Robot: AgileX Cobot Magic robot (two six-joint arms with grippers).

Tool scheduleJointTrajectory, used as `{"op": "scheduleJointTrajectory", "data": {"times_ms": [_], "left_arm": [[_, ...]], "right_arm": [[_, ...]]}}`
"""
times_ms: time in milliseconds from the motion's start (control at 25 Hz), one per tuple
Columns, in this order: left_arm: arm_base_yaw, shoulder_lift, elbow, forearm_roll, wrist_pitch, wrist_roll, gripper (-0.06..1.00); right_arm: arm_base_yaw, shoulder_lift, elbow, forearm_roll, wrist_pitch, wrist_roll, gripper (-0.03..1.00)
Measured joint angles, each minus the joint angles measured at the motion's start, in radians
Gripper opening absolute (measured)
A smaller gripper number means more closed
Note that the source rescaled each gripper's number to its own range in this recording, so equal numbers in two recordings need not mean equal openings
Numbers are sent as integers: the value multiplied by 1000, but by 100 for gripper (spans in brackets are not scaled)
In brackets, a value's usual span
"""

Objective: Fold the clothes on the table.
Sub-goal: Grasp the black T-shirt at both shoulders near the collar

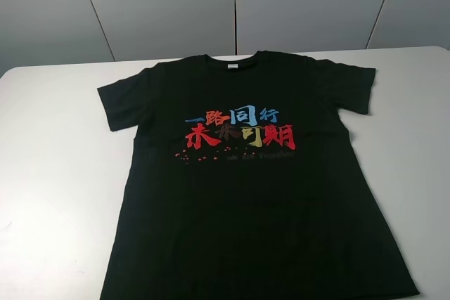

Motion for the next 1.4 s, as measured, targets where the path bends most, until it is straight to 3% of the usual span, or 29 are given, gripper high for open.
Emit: {"op": "scheduleJointTrajectory", "data": {"times_ms": [1400], "left_arm": [[0, 0, 0, 0, 0, 0, 100]], "right_arm": [[0, 0, 0, 0, 0, 0, 97]]}}
